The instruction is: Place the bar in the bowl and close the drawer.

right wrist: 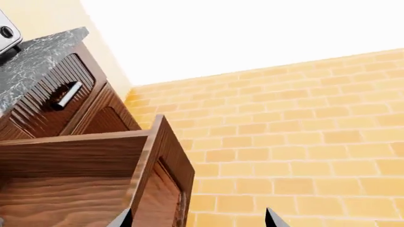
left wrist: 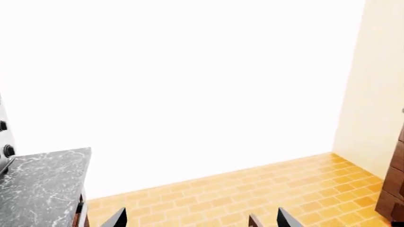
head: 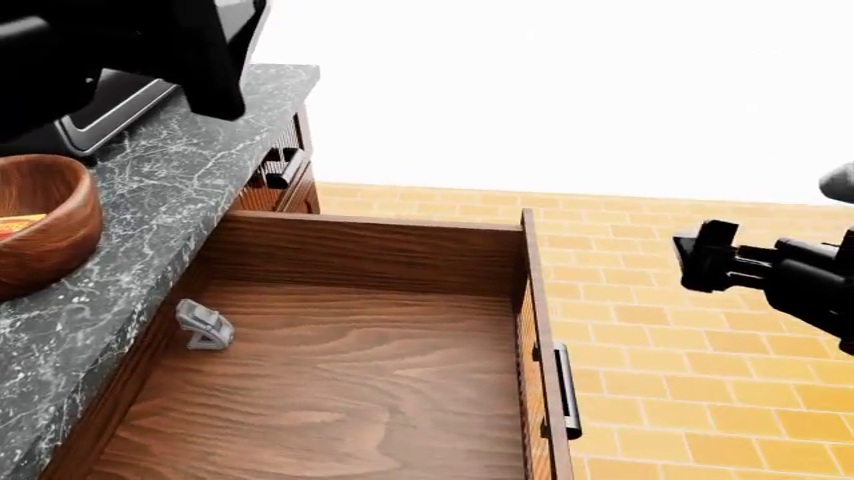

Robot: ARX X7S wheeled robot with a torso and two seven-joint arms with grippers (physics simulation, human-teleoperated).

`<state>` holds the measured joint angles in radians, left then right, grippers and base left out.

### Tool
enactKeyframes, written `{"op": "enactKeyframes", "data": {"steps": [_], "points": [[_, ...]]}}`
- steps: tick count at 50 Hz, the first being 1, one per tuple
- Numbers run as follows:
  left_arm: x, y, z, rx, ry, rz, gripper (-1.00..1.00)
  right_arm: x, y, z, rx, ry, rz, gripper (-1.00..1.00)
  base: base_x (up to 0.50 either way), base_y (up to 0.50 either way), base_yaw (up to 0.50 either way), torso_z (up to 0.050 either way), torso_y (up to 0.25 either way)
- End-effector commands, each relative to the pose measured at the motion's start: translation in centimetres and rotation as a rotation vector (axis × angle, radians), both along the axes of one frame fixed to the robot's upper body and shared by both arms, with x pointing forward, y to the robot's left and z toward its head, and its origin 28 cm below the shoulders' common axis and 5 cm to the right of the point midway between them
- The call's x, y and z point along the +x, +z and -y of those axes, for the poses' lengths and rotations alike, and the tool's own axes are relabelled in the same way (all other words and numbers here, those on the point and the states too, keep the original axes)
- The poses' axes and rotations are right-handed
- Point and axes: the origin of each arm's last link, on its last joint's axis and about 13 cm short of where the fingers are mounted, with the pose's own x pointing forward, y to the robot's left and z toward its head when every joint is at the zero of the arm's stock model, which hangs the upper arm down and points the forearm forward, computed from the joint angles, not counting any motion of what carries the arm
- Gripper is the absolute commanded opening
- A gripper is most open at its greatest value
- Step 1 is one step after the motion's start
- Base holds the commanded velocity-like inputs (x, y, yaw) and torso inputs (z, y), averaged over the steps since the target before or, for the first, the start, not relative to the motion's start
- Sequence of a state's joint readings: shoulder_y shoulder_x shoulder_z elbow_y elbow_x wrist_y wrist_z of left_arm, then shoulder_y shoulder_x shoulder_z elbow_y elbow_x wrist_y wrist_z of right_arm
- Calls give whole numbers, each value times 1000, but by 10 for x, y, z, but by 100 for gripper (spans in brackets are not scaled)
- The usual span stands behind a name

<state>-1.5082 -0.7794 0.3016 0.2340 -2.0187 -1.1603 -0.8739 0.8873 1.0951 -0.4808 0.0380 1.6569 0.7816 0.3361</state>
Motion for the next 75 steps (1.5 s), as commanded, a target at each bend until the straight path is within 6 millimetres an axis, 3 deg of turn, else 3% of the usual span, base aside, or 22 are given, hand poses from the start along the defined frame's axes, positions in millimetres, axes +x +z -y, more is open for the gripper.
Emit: {"op": "enactKeyframes", "data": {"steps": [1, 16, 17, 19, 22, 26, 44, 68, 75], "points": [[3, -2, 2, 5, -4, -9, 100, -10, -64, 27, 164, 12, -51, 100, 0, 0, 0, 0, 0], [5, -3, 6, 14, -23, -16, 100, -49, -130, 44, 268, -18, -60, 100, 0, 0, 0, 0, 0], [6, -4, 8, 16, -30, -20, 100, -59, -157, 46, 327, 34, -84, 100, 0, 0, 0, 0, 0], [8, -4, 10, 18, -37, -24, 100, -69, -189, 49, 391, 90, -122, 100, 0, 0, 0, 0, 0], [9, -5, 11, 21, -40, -27, 100, -75, -212, 51, 440, 130, -152, 100, 0, 0, 0, 0, 0], [10, -6, 12, 22, -43, -30, 100, -78, -227, 52, 474, 153, -173, 100, 0, 0, 0, 0, 0], [10, -7, 13, 27, -44, -33, 100, -80, -255, 46, 525, 219, -274, 100, 0, 0, 0, 0, 0], [8, -5, 13, 30, -43, -29, 100, -60, -258, 23, 552, 436, -366, 100, 0, 0, 0, 0, 0], [8, -6, 13, 30, -41, -32, 100, -55, -246, 8, 500, 495, -358, 100, 0, 0, 0, 0, 0]]}}
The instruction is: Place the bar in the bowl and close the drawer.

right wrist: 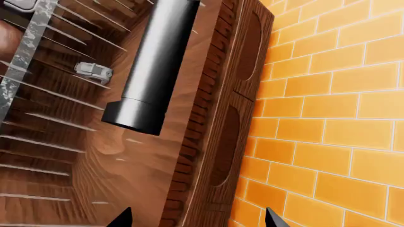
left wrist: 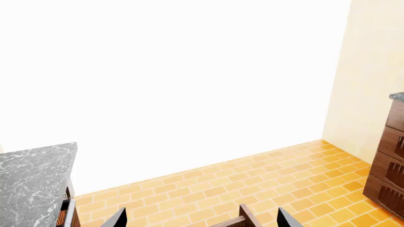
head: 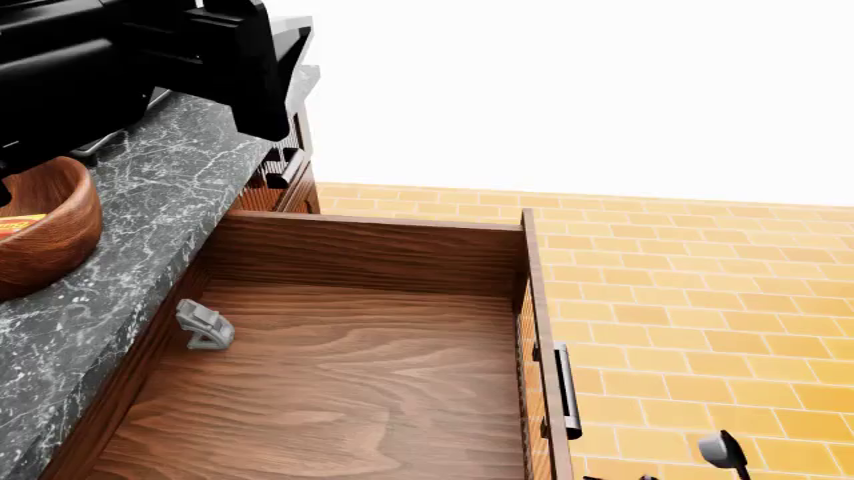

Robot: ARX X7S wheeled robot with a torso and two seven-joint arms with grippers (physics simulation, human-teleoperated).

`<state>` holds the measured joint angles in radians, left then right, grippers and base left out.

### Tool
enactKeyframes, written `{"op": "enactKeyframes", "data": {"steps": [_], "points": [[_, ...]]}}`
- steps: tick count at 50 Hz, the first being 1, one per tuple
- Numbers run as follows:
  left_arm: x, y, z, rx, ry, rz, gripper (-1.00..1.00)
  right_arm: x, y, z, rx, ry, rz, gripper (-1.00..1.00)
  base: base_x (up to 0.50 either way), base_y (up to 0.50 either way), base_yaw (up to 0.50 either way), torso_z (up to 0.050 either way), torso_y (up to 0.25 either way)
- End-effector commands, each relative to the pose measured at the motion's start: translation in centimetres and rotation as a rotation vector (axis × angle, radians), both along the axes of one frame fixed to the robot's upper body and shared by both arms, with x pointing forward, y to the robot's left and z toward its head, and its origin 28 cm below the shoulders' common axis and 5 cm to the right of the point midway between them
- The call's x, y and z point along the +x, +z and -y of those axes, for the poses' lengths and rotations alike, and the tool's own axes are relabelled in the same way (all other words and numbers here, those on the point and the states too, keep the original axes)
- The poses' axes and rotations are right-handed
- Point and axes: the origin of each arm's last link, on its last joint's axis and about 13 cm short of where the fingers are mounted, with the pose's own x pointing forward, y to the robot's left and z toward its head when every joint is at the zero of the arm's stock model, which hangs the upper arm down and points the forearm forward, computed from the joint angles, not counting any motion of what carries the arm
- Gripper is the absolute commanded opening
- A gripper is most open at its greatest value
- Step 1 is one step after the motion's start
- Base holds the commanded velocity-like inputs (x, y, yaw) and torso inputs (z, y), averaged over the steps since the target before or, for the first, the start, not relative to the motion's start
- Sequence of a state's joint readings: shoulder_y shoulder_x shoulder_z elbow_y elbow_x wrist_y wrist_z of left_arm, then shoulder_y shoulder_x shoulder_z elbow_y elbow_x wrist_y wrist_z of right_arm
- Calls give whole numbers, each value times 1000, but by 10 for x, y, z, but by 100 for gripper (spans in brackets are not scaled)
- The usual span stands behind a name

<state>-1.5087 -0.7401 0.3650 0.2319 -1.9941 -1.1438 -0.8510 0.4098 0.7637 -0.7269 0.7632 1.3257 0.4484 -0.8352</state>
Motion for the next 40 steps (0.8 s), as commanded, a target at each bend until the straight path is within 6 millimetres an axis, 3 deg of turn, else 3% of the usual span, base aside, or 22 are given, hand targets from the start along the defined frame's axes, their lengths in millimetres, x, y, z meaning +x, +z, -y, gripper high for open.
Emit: {"op": "enactKeyframes", "data": {"steps": [1, 11, 26, 40], "points": [[0, 0, 0, 1, 1, -1, 100, 10, 10, -19, -33, 97, 27, 100, 0, 0, 0, 0, 0], [1, -1, -1, 0, 2, -4, 100, 26, 19, -42, -35, 193, 56, 100, 0, 0, 0, 0, 0], [2, -2, -2, -2, 5, -5, 100, 43, 15, -66, -28, 313, 63, 100, 0, 0, 0, 0, 0], [1, -4, -2, 2, 6, -14, 100, 54, 27, -102, 120, 419, 73, 100, 0, 0, 0, 0, 0]]}}
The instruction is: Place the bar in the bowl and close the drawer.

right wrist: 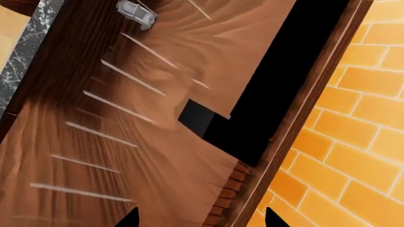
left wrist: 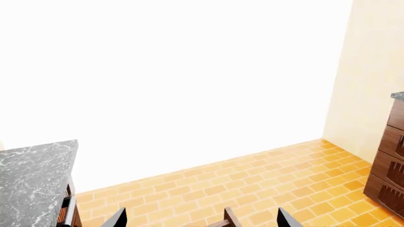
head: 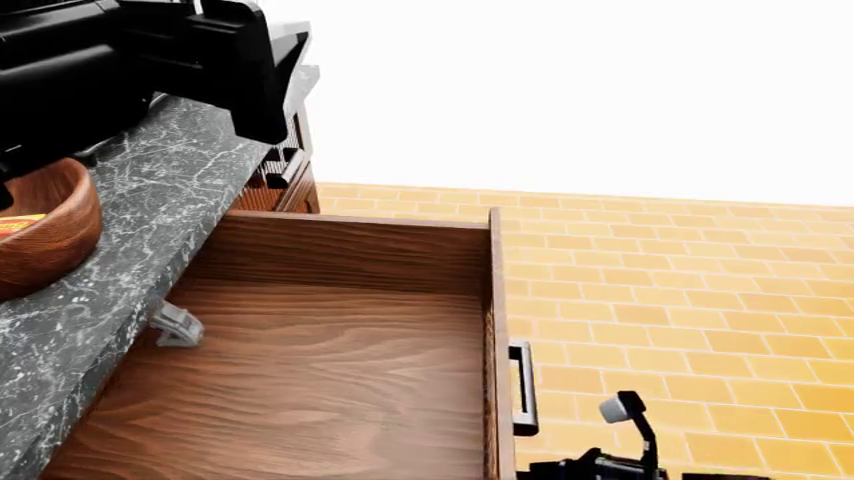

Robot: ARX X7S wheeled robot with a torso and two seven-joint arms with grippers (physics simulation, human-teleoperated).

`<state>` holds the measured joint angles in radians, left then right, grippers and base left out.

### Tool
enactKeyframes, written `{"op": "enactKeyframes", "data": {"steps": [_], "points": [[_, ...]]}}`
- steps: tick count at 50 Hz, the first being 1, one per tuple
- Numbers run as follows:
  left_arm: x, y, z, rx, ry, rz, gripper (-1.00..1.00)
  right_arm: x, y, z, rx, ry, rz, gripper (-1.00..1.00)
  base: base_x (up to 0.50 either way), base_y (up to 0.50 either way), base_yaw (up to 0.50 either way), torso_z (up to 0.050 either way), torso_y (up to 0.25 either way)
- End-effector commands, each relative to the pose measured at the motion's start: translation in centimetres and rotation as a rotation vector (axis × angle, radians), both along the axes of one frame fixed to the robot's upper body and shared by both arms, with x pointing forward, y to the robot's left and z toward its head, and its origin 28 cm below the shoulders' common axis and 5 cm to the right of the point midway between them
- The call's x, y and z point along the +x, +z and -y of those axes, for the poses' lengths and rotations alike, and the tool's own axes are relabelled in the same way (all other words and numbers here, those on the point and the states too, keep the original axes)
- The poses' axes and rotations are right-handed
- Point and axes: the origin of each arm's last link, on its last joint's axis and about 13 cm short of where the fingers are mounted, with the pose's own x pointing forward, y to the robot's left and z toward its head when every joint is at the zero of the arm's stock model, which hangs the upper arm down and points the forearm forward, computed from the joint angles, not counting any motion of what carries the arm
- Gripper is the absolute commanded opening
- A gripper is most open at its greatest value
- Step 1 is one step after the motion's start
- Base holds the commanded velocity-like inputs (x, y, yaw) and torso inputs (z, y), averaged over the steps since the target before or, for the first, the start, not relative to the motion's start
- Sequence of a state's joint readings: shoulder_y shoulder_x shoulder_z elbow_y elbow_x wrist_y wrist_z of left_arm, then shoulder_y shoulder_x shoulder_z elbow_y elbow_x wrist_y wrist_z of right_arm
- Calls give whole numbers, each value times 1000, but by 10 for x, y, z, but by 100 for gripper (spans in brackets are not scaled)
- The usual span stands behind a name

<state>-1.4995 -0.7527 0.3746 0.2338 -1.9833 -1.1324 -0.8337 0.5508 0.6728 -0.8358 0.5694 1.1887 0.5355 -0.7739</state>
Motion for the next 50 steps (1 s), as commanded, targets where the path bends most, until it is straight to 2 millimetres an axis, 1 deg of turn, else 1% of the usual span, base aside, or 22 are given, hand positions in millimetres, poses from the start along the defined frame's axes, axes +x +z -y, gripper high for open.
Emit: {"op": "enactKeyframes", "data": {"steps": [1, 8, 17, 25, 33, 38, 50], "points": [[-1, -2, 0, 2, 2, -7, 100, 9, 7, -41, 157, 120, -29, 100, 0, 0, 0, 0, 0], [-1, -1, 1, 4, 0, -7, 100, 16, 12, -61, 205, 130, -41, 100, 0, 0, 0, 0, 1], [-1, -1, 0, 2, 1, -8, 100, 24, 27, -85, 233, 191, -35, 100, 0, 0, 0, 0, 0], [-1, -1, -1, 2, 5, -7, 100, 36, 38, -105, 198, 267, -25, 100, 0, 0, 0, 0, 1], [1, -1, -1, 7, 7, -9, 100, 52, 50, -124, 158, 335, -12, 100, 0, 0, 0, 0, 0], [1, -1, -2, 9, 11, -11, 100, 59, 57, -139, 139, 366, 1, 100, 0, 0, 0, 0, 2], [1, -1, -4, 10, 20, -12, 100, 69, 72, -179, 145, 355, 37, 100, 0, 0, 0, 0, 1]]}}
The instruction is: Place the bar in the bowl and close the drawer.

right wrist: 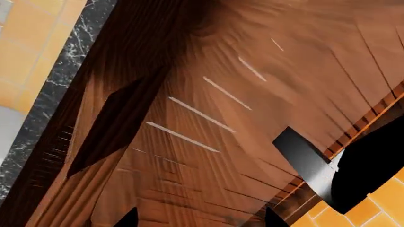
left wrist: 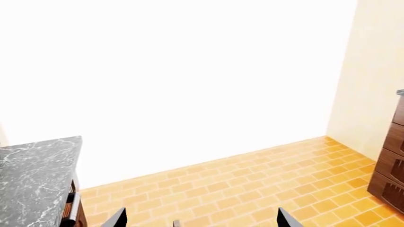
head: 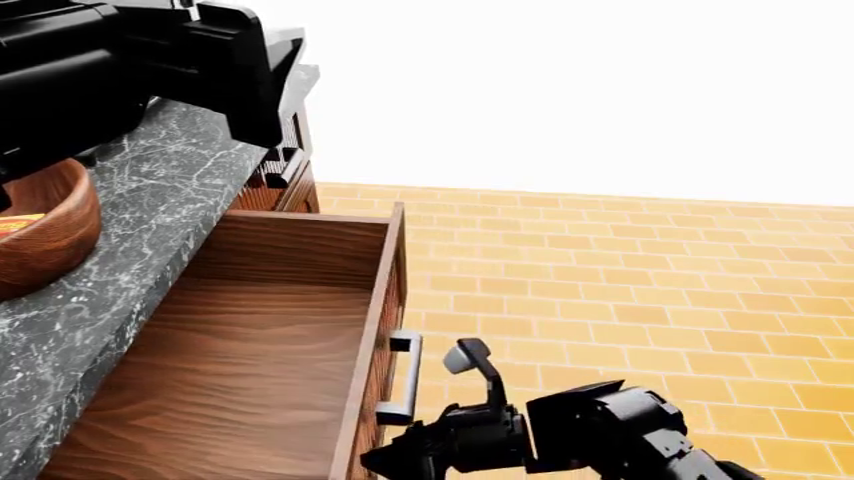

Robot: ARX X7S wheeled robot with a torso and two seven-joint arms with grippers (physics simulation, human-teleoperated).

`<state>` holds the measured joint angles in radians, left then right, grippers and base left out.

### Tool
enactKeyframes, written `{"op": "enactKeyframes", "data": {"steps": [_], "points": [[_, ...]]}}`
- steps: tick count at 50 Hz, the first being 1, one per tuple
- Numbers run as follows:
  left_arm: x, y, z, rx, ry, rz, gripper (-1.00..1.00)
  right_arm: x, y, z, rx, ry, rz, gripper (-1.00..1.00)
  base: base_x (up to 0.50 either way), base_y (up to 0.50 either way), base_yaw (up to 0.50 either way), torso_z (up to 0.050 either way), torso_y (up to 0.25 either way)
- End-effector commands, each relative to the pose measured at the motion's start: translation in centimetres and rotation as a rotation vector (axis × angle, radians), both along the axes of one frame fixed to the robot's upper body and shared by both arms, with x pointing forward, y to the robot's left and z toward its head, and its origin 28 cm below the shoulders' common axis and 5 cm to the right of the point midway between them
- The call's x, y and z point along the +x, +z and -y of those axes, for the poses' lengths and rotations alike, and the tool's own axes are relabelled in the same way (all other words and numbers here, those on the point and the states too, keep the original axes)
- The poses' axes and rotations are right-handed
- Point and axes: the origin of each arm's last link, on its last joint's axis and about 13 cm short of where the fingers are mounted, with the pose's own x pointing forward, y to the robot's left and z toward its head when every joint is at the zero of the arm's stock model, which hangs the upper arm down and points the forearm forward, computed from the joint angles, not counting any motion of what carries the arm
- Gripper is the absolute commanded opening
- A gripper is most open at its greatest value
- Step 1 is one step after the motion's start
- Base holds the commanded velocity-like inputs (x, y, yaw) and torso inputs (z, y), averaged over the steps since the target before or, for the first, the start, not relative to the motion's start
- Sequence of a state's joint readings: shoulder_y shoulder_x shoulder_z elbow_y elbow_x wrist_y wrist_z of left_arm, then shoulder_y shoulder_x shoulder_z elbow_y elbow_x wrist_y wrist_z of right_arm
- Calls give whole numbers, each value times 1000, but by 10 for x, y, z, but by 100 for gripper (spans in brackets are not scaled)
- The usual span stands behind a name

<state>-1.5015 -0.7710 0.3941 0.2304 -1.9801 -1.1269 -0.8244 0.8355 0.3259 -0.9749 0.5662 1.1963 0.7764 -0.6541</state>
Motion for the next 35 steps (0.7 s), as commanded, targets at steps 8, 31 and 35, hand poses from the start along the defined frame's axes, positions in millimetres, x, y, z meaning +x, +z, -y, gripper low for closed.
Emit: {"op": "enactKeyframes", "data": {"steps": [8, 31, 35], "points": [[1, 0, -2, 2, 10, -1, 100, 11, 27, -67, 98, 22, 60, 100, 0, 0, 0, 0, 0], [3, -3, -3, -2, 12, -8, 100, 2, 11, -112, 28, 111, 24, 100, 0, 0, 0, 0, 0], [4, -4, -4, -2, 13, -9, 100, -1, 15, -117, 22, 129, 27, 100, 0, 0, 0, 0, 0]]}}
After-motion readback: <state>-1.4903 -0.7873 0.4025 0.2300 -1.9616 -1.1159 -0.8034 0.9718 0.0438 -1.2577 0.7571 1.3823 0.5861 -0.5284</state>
